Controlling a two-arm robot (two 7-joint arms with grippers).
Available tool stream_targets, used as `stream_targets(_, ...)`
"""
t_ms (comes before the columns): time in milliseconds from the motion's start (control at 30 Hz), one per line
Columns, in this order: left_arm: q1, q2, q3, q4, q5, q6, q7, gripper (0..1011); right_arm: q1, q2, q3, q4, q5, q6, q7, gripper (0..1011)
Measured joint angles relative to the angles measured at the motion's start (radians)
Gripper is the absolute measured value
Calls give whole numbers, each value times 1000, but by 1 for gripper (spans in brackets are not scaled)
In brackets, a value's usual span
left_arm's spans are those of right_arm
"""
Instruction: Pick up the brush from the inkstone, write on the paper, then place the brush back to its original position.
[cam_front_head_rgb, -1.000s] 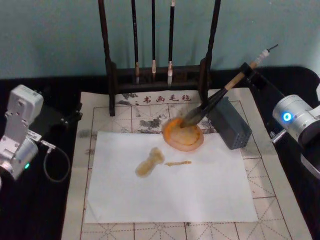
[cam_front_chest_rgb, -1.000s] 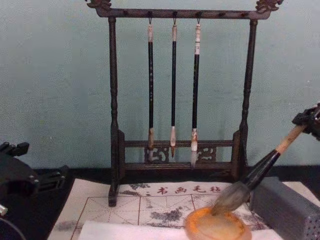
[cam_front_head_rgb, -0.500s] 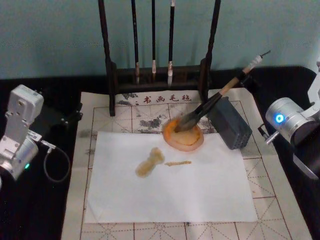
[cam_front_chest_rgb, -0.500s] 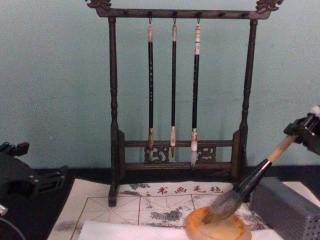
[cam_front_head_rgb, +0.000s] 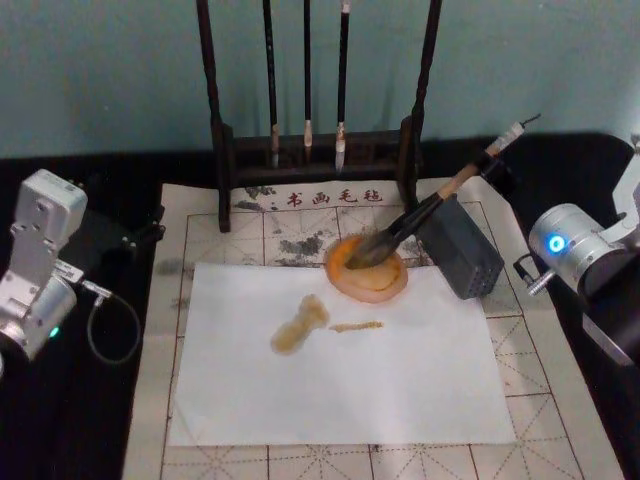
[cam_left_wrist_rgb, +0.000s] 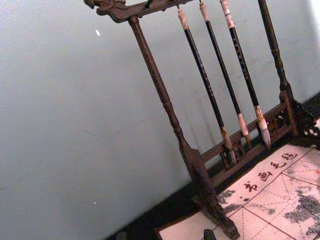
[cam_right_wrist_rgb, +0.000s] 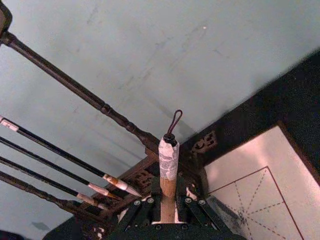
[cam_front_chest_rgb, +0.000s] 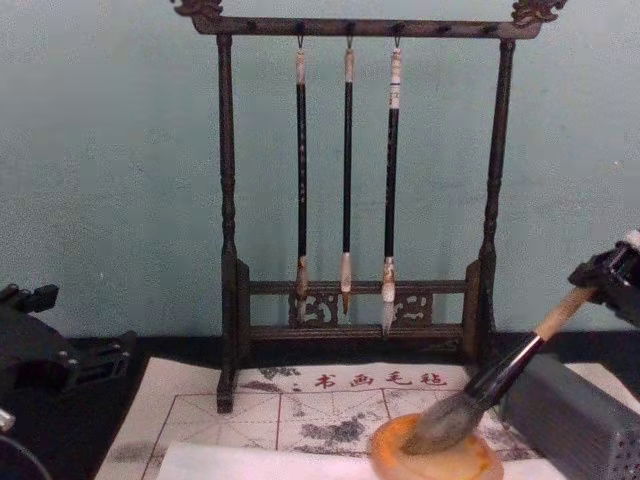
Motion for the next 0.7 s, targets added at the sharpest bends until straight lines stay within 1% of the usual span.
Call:
stream_targets(300, 0, 0, 0, 0, 0, 0, 0, 1001, -6, 7, -9, 5, 32, -9, -18, 198)
stream_targets(700, 0, 0, 0, 0, 0, 0, 0, 1001, -5, 20, -27, 10, 59, -22, -35, 199)
